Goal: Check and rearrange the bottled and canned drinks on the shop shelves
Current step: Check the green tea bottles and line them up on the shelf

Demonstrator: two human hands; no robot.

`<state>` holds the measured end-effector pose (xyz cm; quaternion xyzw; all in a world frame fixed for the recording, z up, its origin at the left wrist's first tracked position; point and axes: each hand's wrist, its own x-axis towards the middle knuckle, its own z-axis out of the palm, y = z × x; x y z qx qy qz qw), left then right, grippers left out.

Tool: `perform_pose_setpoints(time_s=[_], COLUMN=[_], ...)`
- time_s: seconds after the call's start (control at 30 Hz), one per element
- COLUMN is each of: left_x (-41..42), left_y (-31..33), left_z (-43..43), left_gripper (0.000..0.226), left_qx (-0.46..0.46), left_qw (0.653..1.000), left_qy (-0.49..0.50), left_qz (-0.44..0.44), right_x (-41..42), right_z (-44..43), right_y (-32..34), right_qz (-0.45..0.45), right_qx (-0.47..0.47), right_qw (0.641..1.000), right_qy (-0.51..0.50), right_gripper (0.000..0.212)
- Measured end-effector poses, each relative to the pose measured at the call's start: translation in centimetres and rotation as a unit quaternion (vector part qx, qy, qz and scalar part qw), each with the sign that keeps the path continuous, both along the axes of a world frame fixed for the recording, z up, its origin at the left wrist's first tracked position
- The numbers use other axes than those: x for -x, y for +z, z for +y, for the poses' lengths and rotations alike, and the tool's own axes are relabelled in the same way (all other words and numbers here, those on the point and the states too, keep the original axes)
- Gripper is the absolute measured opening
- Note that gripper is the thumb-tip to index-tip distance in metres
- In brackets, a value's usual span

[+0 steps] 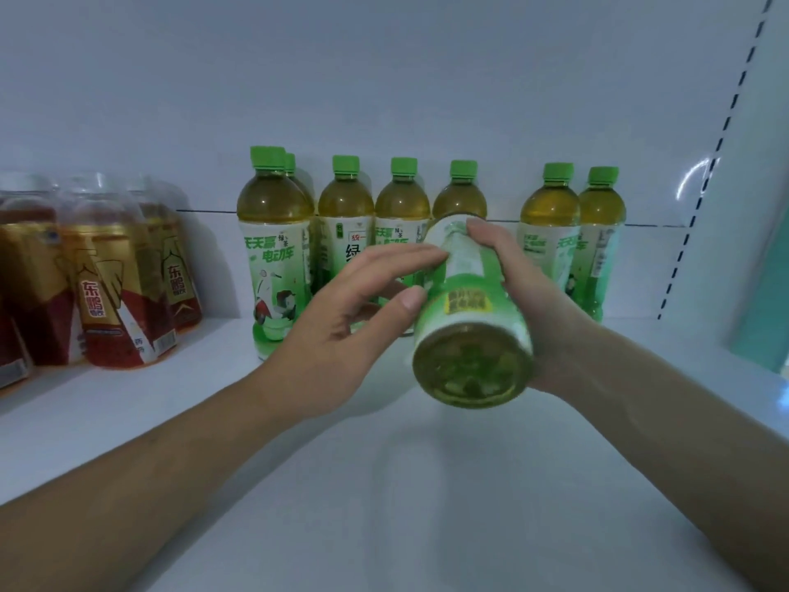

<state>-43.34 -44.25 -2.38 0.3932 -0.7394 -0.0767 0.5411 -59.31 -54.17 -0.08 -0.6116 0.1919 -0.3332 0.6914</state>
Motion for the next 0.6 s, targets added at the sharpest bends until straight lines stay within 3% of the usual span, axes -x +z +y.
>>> perform_pose_setpoints(time_s=[0.13, 0.3, 0.43, 0.5, 0.6], left_x=[-1.3, -4.2, -5.0, -5.6, -6.4], left_y=[0.6, 1.9, 1.8, 1.8, 1.5], left_z=[-0.4, -0.3, 0.3, 0.4, 0.1], left_gripper=[0.032, 0.046, 0.063, 0.074, 0.080], left_qx=[0.064, 0.118, 0.145, 0.081, -0.058], left_qw=[0.987, 0.933, 0.892, 0.895, 0.913], left_qy=[0.142, 0.339, 0.418, 0.418, 0.324], left_qz=[-0.025, 0.029, 0.092, 0.132, 0.241], right_x=[0.0, -0.6, -2.2, -2.8, -4.0], right_z=[0.3, 1.6, 1.9, 2.2, 2.7], right_y=[0.0, -0.5, 0.3, 1.0, 1.7], right_qz=[0.032, 0.061, 0.132, 0.175, 0.220], right_qx=[0.145, 0.269, 0.268, 0.279, 0.310], right_qw=[0.976, 0.943, 0.940, 0.936, 0.919], right_qy=[-0.159, -0.186, -0.166, -0.123, -0.106], right_gripper=[0.043, 0.021, 0.042, 0.039, 0.048])
